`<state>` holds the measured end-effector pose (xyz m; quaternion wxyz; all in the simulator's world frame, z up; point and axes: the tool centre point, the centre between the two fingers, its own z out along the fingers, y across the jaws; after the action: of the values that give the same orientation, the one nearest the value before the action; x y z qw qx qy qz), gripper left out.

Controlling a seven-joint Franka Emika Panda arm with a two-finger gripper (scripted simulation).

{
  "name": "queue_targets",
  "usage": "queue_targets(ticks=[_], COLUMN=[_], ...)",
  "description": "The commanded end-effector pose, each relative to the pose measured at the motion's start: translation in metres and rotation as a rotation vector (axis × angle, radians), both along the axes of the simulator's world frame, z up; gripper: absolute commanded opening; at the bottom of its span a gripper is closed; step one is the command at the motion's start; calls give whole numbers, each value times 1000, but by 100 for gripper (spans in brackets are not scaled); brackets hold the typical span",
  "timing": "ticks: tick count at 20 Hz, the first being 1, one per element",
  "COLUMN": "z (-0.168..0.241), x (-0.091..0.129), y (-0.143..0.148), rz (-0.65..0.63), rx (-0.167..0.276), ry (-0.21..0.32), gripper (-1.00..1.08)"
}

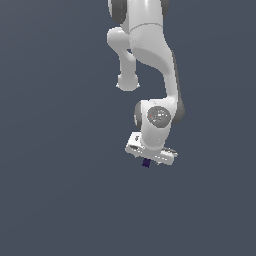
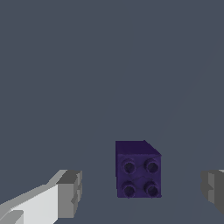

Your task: Pick up the object and move it to a goal position.

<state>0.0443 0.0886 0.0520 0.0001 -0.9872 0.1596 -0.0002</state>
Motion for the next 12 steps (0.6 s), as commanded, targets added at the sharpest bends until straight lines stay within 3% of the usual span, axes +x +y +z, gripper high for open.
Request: queue_targets(ticks=[1, 9, 10, 12], z=[-14, -30, -30, -30], x=[-1, 0, 0, 0], y=[0, 0, 0, 0], rz=[-1, -3, -3, -3], rx=[0, 0, 0, 0], ry=[1, 0, 0, 0], gripper=[100, 100, -100, -100])
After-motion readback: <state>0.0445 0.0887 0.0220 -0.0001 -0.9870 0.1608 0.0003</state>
